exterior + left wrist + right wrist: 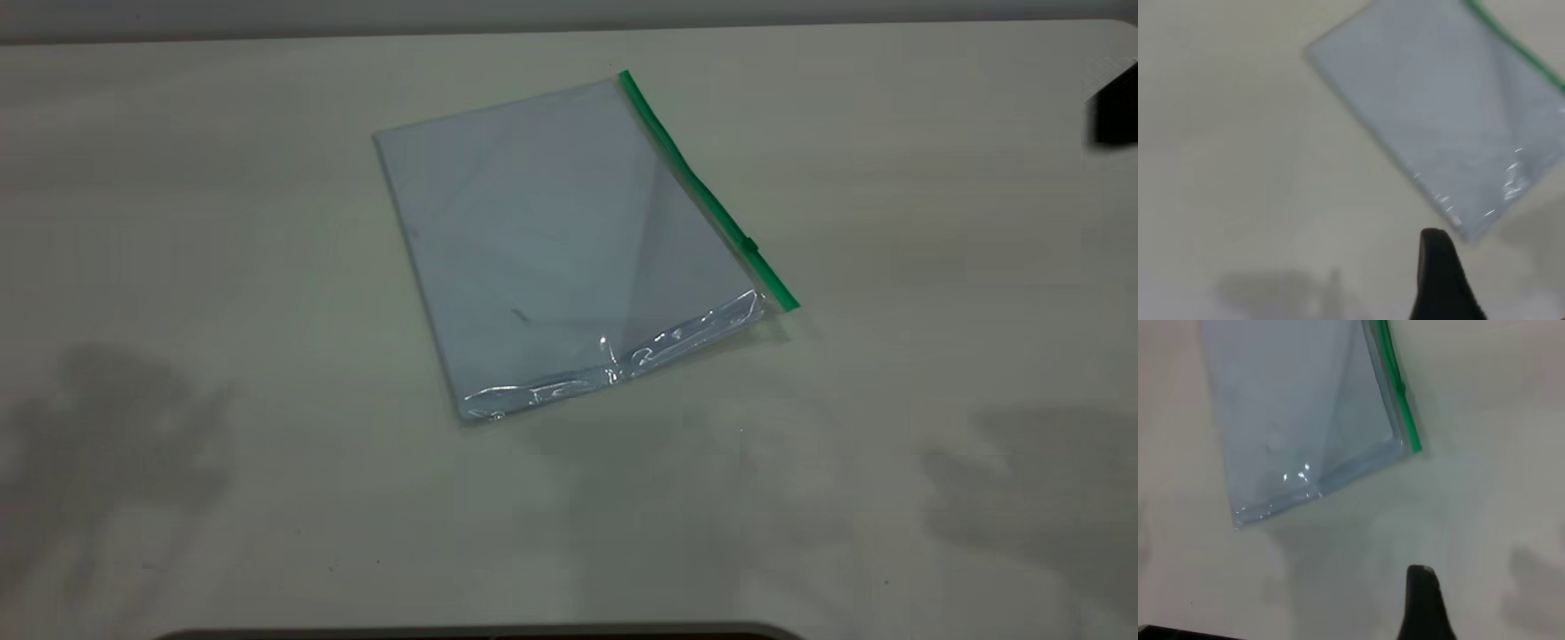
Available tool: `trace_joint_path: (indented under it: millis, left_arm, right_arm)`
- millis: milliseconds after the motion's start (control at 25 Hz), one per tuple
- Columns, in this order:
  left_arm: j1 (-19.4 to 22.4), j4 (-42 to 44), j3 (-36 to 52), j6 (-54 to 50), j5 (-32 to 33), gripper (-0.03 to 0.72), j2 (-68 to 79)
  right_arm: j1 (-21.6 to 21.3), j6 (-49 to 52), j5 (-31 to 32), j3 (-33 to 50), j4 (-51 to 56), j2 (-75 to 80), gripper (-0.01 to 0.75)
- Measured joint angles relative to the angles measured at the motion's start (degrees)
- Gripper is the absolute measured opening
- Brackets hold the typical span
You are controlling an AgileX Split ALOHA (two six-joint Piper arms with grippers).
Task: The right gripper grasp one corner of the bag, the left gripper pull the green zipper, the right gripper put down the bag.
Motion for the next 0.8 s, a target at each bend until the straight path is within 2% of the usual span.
trace_joint_path:
  millis: [240,360,600,800]
  left_arm:
    - [0.0,-8.9,-0.7,9.1,-0.4,0.505,4.0]
    - [0.0,-10.0,-0.7,10.2,-0.5,0.505,5.5]
    - [0.0,-10.1,-0.7,10.5,-0.7,0.505,6.8]
    - [0.0,-10.2,-0.7,10.5,-0.7,0.505,6.8]
  right_arm:
    - [0.0,-30.8,-1.3,-2.0,29.2,18.4,0.558]
    - [0.0,-44.6,2.4,-5.0,39.9,27.1,0.558]
    - [0.0,-51.7,13.0,-14.6,42.8,44.6,0.557]
    - [0.0,-53.1,15.0,-21.5,43.2,54.8,0.557]
